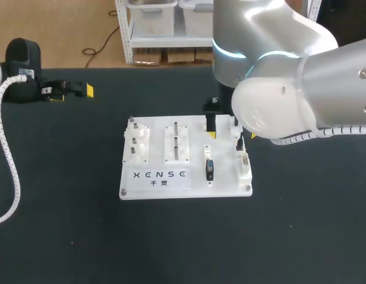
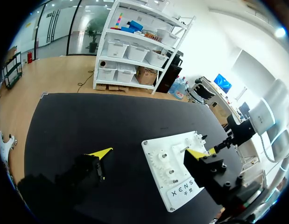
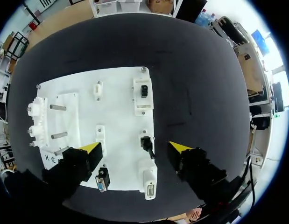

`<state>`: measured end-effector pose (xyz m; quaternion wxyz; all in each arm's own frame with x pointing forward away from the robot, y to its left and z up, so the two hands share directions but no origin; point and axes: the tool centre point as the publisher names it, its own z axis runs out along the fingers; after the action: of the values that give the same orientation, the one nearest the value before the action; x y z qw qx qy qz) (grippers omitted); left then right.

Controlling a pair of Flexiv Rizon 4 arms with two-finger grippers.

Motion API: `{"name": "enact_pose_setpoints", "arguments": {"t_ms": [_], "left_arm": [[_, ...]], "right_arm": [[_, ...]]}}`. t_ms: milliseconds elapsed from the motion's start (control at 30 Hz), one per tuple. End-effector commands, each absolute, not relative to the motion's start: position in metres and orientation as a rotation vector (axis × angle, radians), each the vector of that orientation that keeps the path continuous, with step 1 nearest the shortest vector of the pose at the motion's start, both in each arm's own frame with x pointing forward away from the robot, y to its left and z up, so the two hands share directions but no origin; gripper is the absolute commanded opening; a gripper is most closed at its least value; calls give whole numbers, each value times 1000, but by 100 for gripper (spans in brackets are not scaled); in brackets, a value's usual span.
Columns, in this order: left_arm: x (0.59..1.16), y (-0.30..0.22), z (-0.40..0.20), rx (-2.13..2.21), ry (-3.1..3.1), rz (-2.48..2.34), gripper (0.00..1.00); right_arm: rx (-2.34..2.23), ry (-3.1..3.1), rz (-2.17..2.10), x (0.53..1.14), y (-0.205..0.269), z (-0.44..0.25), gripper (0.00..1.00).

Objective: Insert the USB connector, Ethernet cable, and multi-pin plug into their matching sockets one by one.

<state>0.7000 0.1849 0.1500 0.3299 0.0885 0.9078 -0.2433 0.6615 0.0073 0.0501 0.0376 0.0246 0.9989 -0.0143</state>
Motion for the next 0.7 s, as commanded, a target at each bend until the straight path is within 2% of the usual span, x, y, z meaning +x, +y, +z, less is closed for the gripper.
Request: {"name": "enact_pose_setpoints", "arguments": {"t_ms": [33, 700], "left_arm": [[700, 185, 150, 231, 2374, -636, 100], [700, 185, 150, 231, 2374, -636, 100]], "right_arm": [[51, 3052, -40, 655, 18, 57, 100], [-116, 3090, 4, 634, 63, 58, 100]]}}
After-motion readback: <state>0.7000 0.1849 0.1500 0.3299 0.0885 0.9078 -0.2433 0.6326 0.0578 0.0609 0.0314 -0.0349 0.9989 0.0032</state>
